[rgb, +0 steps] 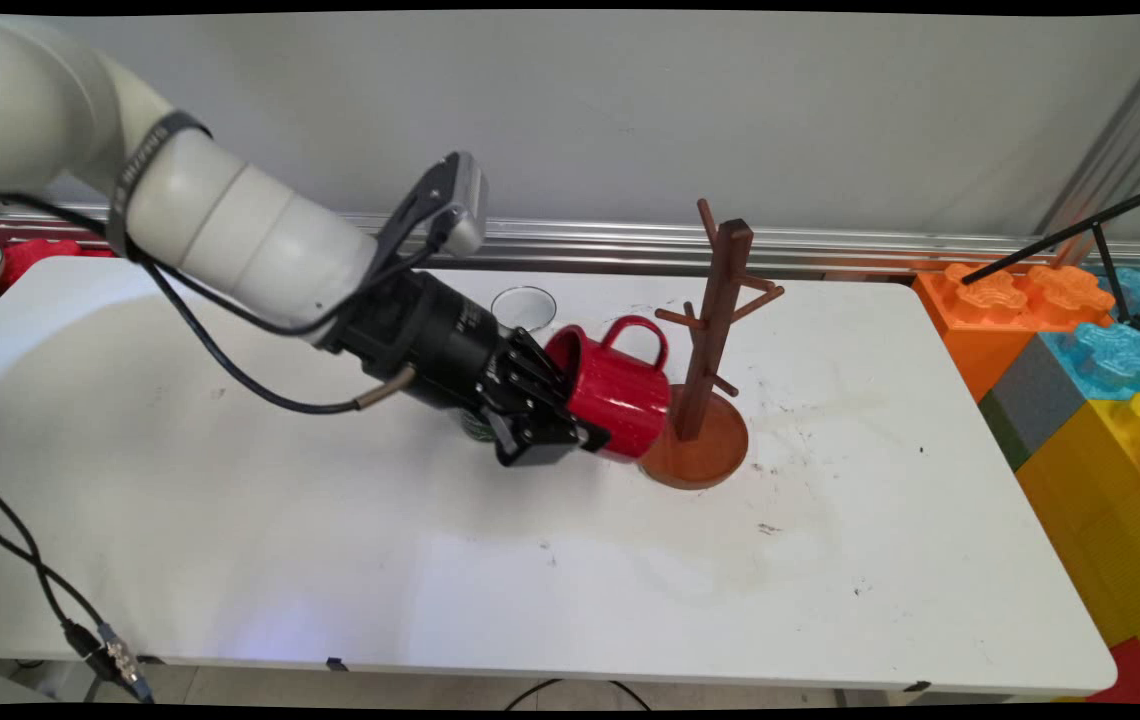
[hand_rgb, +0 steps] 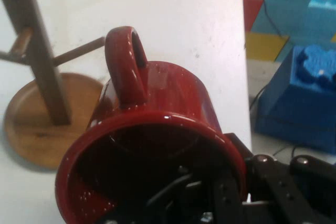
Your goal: Place the picked object on the table
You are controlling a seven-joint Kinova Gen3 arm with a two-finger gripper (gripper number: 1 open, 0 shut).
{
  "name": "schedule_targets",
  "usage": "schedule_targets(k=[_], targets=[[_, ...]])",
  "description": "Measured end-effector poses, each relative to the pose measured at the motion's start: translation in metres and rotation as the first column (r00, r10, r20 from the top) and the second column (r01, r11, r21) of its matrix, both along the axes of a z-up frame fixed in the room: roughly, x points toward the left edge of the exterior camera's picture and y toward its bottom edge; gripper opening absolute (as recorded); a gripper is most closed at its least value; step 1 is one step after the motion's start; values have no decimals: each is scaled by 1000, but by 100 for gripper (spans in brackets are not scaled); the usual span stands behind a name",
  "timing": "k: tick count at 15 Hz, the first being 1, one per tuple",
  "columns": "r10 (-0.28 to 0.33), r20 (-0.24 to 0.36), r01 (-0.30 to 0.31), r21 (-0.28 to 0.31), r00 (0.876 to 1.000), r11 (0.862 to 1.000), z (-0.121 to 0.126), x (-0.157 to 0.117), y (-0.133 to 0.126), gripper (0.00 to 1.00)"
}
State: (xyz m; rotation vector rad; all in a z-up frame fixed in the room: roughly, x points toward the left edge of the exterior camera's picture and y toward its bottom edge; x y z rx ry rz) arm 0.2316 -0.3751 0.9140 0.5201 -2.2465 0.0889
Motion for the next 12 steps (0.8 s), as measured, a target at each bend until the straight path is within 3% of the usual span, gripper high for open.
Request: schedule_targets(k=[3,6,8,12], targets=[[-29,90,30,-6,996,1000,12,11,-4,0],[-68,179,72,-13,982,997,18,17,-7,0],[-97,244,105,-18,965,994,19,18,-10,0],[-136,376,153,-16,917,988,14,12,-16,0]])
